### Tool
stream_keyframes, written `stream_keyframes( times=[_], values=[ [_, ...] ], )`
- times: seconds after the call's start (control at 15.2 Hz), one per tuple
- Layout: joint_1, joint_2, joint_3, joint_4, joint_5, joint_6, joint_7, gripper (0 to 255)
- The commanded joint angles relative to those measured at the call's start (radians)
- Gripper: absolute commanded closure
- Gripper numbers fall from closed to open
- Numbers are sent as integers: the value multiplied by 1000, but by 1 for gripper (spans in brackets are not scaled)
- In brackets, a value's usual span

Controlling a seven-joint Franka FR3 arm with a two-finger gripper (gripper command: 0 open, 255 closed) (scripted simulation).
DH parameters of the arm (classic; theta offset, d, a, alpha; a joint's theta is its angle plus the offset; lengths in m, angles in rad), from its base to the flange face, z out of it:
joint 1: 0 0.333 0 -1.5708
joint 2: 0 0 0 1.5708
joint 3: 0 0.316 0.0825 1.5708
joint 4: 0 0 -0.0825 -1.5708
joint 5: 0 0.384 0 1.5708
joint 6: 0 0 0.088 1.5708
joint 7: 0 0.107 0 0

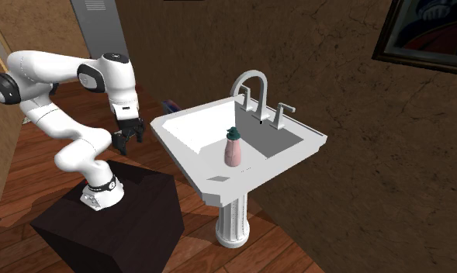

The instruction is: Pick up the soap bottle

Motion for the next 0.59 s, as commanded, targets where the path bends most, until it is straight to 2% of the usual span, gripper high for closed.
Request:
stream_keyframes(
  times=[0.0,0.53],
  values=[
    [0,0,0,0,0,0,0,0],
    [39,234,123,144,85,81,158,0]
  ],
)
